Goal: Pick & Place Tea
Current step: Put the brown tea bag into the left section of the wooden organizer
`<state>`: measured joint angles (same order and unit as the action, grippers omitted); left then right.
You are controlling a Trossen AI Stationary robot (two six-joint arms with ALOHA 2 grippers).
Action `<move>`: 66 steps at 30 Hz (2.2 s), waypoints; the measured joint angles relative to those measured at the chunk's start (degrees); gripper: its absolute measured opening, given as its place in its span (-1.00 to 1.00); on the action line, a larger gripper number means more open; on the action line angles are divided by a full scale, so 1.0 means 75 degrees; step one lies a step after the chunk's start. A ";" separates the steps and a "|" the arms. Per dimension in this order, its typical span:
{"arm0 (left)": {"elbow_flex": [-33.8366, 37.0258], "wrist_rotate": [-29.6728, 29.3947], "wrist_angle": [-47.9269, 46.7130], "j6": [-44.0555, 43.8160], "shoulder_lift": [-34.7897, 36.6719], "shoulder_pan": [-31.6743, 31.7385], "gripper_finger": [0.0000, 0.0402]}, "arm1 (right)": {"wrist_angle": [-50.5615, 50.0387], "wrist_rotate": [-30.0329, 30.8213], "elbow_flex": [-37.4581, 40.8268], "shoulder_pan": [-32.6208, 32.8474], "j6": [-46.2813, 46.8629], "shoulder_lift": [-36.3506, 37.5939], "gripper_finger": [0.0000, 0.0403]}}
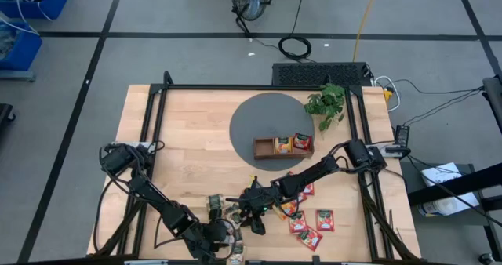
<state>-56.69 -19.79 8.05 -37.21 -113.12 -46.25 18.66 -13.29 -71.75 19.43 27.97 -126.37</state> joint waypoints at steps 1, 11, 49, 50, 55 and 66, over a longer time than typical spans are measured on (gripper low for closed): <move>0.0000 -0.0008 -0.0002 0.0061 0.0000 0.0006 -0.14 | -0.0003 0.0032 0.0000 -0.0019 0.0002 -0.0002 -0.23; 0.0007 -0.0085 -0.0054 0.0532 -0.0006 0.0047 -0.14 | 0.0156 0.0422 0.0009 -0.0092 -0.0466 -0.0006 -0.23; 0.0020 -0.0193 0.0083 0.1127 0.0038 0.0142 -0.14 | -0.1620 0.0596 0.0024 -0.0486 -0.2960 0.1953 -1.00; 0.0020 -0.0208 0.0077 0.1147 0.0038 0.0131 -0.14 | -0.1847 0.0598 0.0005 -0.0486 -0.2954 0.2044 -1.00; 0.0020 -0.0323 0.0070 0.1365 0.0038 0.0118 -0.14 | -0.4906 0.1155 -0.0997 -0.0544 -0.2983 0.2294 -1.00; 0.0017 -0.1403 0.0373 0.2779 0.1157 0.0008 -0.14 | -0.8308 0.3261 -0.2282 -0.0185 -0.3707 0.2354 -1.00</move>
<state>-56.55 -30.31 10.85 -16.37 -104.44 -46.20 -43.65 11.17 -88.86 18.04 0.17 -108.71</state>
